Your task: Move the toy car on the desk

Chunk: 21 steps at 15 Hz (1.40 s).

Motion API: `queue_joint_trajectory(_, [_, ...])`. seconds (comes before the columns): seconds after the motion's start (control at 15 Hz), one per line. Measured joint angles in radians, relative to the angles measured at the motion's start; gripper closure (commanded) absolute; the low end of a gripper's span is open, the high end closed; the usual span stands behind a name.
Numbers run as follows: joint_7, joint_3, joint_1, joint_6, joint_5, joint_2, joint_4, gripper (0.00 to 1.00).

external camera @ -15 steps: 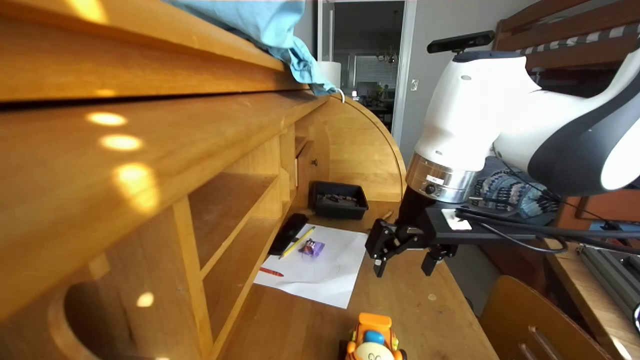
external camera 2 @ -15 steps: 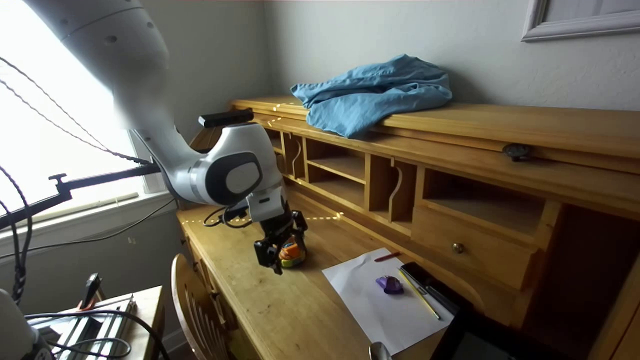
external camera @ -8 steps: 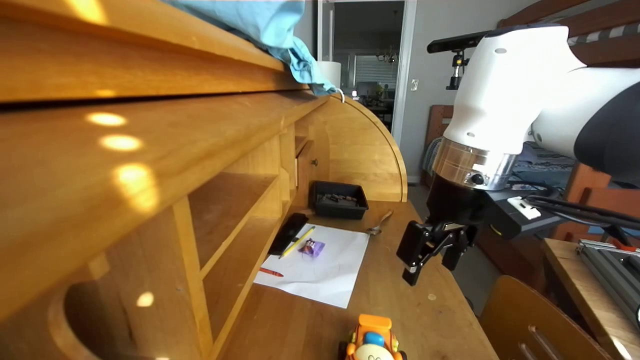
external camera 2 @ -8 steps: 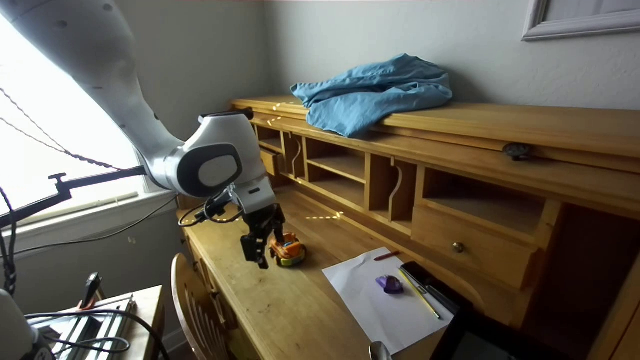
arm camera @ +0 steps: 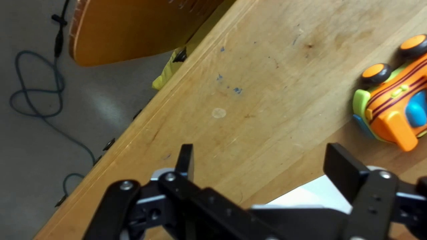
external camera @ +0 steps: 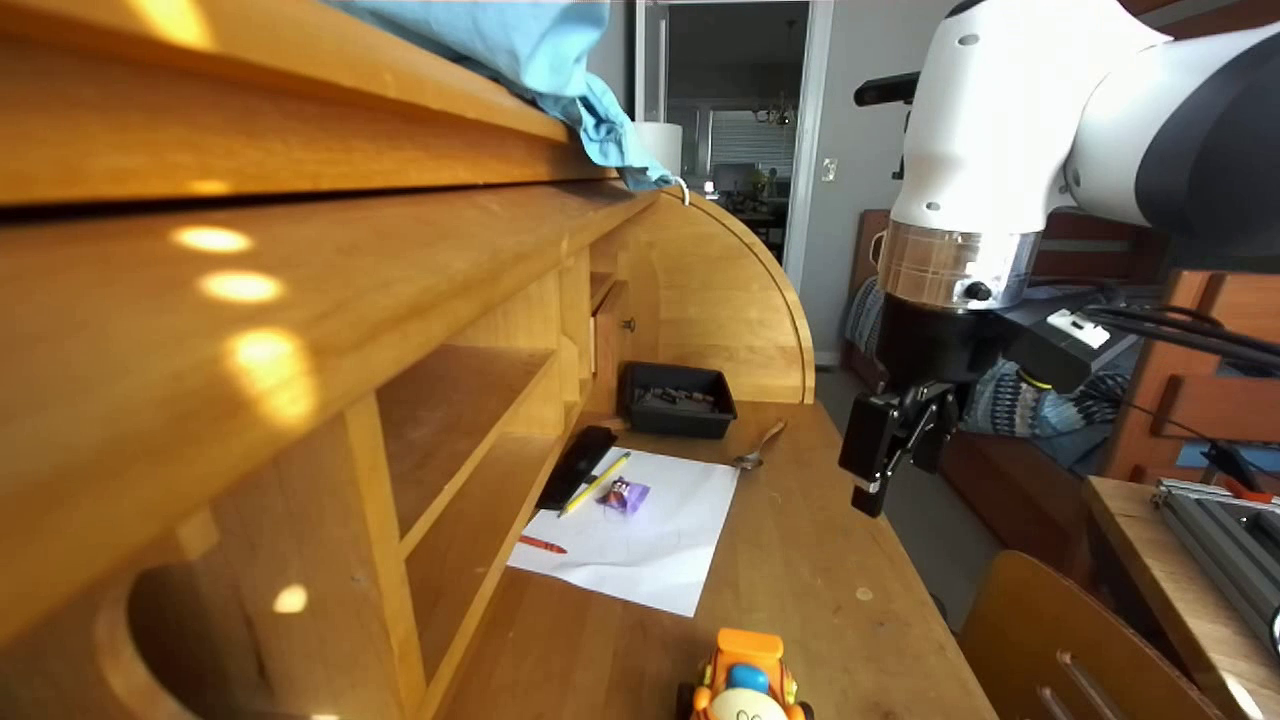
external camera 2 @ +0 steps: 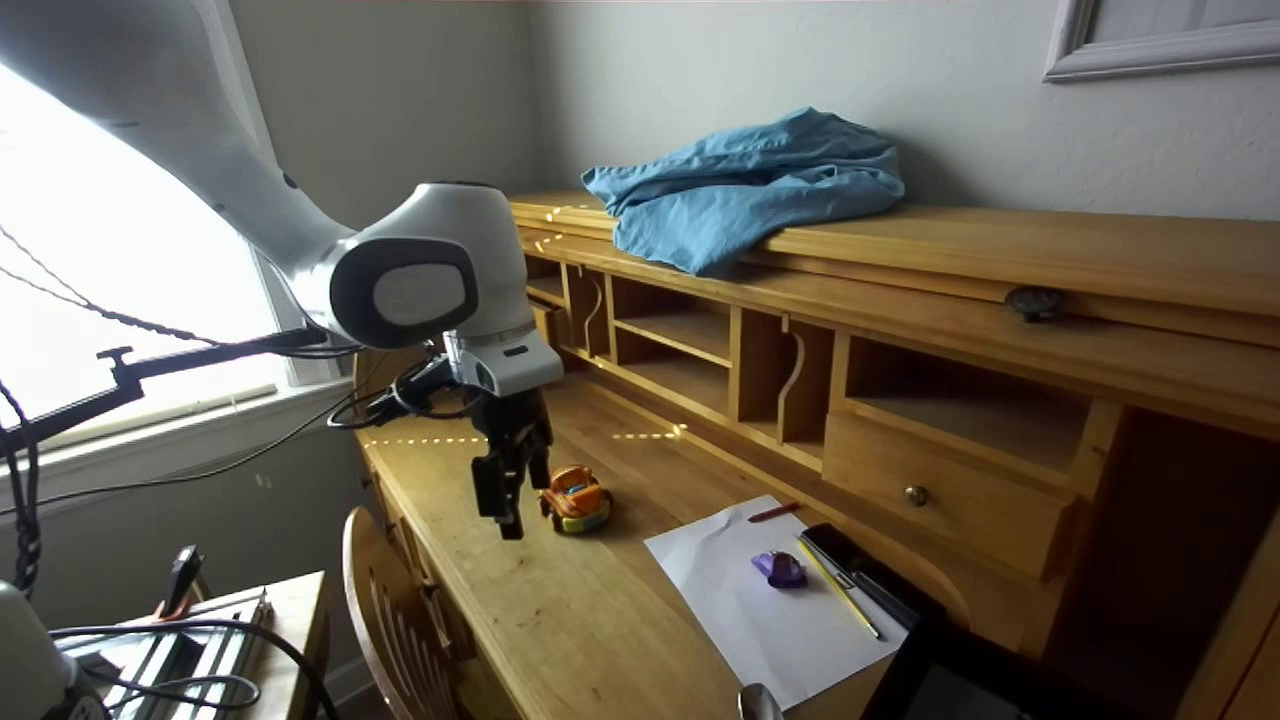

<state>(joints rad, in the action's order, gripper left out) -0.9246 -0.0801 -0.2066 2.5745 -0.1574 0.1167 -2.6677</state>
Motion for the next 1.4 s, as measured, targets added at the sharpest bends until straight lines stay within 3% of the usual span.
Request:
queue_joint_trajectory(0.47, [0.115,-0.049,0.065,-0.036,-0.004,0.062,0.008,0.00])
queue_joint_trajectory(1.4, [0.187,-0.062,0.088,-0.036,-0.002,0.090,0.008,0.00])
